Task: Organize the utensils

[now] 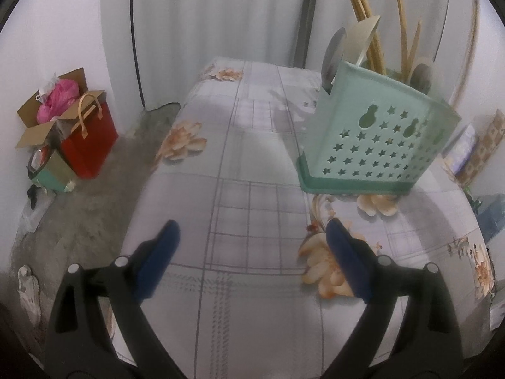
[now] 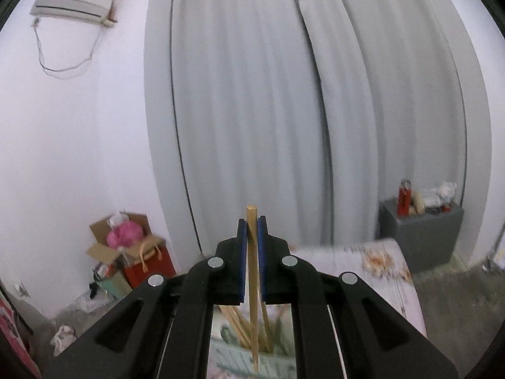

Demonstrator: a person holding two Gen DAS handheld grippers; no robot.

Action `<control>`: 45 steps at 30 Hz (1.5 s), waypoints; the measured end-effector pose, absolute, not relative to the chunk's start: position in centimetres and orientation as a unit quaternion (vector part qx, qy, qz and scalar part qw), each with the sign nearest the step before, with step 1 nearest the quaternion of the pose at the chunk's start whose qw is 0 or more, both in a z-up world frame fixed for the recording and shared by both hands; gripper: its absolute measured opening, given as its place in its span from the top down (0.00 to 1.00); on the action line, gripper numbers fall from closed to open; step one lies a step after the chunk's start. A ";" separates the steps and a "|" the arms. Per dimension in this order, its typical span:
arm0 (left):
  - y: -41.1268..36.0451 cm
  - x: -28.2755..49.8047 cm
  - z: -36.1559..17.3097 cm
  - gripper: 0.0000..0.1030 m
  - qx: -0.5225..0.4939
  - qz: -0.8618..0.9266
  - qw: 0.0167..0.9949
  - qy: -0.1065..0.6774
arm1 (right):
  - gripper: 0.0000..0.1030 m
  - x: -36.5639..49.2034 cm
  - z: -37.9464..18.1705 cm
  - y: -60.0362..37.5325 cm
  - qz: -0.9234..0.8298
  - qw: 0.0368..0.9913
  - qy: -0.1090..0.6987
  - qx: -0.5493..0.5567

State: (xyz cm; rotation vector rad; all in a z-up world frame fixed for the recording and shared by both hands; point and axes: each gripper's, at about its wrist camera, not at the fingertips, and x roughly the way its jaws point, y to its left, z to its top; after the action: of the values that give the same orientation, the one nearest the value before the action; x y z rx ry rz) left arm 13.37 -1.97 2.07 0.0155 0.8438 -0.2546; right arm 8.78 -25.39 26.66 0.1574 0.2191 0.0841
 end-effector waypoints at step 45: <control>-3.5 15.5 4.8 0.13 -0.059 -0.244 0.903 0.349 | 0.47 9.8 8.5 -33.2 0.100 0.928 0.295 0.206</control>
State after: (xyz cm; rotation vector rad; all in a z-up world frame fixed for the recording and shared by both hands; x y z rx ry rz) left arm 15.52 -3.48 4.77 -0.1219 0.7213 -0.5044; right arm 9.80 -33.20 8.48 0.4224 0.6046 0.2045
